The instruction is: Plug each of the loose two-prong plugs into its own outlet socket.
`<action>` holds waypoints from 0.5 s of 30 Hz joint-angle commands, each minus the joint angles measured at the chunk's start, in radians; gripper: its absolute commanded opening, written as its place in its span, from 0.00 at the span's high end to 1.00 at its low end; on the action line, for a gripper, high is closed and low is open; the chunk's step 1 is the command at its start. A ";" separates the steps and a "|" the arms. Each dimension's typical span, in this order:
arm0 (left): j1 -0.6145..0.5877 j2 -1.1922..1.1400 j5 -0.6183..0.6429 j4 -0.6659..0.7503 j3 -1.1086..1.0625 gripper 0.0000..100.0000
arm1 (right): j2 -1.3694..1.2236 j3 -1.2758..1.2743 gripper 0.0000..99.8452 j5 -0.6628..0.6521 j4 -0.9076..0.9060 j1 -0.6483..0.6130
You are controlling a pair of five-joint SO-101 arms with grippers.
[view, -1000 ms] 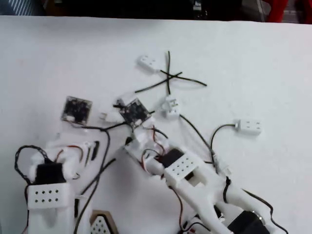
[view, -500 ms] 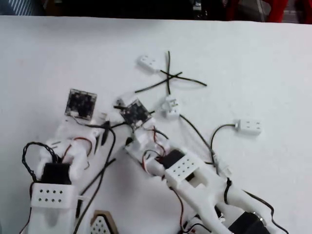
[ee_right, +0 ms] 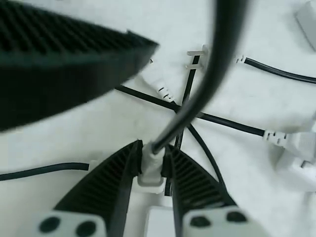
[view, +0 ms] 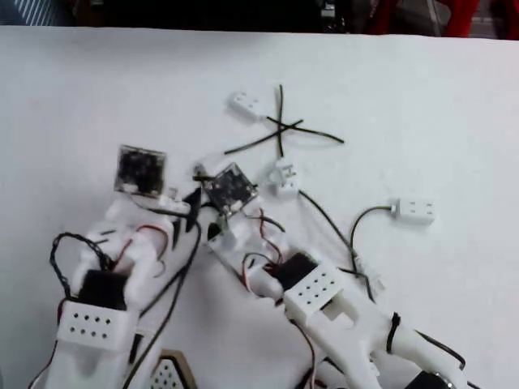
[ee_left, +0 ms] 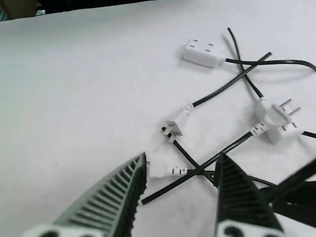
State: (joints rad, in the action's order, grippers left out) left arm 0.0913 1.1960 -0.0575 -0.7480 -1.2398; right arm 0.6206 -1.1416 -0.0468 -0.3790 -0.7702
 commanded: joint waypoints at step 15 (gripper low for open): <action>0.061 0.002 0.012 0.006 0.014 0.77 | 0.153 -0.029 0.98 0.000 -0.004 -0.041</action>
State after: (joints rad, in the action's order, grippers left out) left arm 0.1573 1.1960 -0.0575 -0.7495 -1.2398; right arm 0.7158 -1.1738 -0.0468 -0.3790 -0.7948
